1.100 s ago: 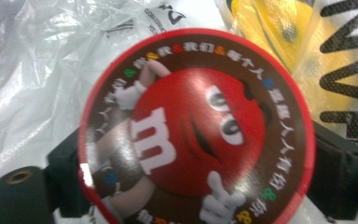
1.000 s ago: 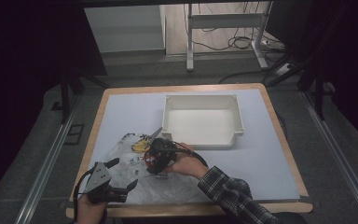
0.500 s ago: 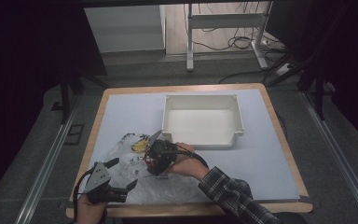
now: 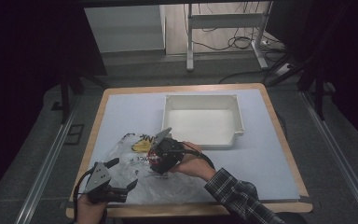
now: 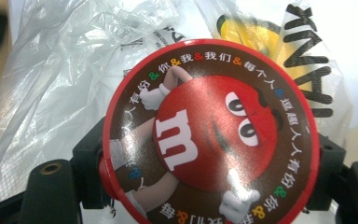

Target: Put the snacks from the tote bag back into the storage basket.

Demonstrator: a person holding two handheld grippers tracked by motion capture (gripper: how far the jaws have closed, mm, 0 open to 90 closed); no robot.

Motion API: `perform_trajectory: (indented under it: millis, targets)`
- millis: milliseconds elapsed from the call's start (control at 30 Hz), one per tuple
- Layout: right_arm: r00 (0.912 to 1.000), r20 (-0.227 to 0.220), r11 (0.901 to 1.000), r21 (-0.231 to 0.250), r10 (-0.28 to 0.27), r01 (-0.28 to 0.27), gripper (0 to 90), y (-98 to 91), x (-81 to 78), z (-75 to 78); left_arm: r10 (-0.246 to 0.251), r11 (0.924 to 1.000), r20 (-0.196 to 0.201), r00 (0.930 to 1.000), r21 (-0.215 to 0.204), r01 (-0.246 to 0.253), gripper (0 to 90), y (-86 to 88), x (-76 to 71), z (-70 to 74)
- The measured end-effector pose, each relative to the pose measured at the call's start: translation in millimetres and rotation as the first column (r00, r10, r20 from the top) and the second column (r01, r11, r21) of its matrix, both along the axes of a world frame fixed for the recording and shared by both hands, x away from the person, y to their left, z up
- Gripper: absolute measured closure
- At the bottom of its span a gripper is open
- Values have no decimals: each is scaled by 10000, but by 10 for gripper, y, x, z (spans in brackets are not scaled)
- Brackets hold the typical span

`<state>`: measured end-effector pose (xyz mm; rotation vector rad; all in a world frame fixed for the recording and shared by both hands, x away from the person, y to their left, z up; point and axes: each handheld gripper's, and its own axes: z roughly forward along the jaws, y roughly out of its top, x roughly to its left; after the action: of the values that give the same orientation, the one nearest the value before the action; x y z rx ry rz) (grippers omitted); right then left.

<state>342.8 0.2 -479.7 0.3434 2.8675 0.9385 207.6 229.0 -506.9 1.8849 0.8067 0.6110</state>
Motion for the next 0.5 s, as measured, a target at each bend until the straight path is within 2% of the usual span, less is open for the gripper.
perform_trajectory:
  millis: [200,233,267,400,433,500]
  targets:
    - [9999,-37,9984,553,-97,99,245,-88,-1,40,10,10000,8,10000,-54,-10,31,-2,0,-2]
    - [9999,-25,9969,782,-100,102,245,-114,-8,68,13,10000,8,10000,-61,-13,31,-2,0,-2]
    - [9999,-25,9969,782,-100,102,245,-114,-8,68,11,10000,7,10000,-65,-11,31,-1,0,-2]
    - [9999,141,9932,1160,-80,63,246,-158,-30,133,16,10000,9,10000,-78,-16,31,-1,0,-1]
    - [9995,308,9917,1285,-78,38,246,-176,-38,160,15,10000,12,10000,-86,-14,31,-2,-1,-1]
    - [9993,369,9910,1338,-88,38,246,-184,-40,169,14,10000,14,10000,-92,-14,31,-2,-1,0]
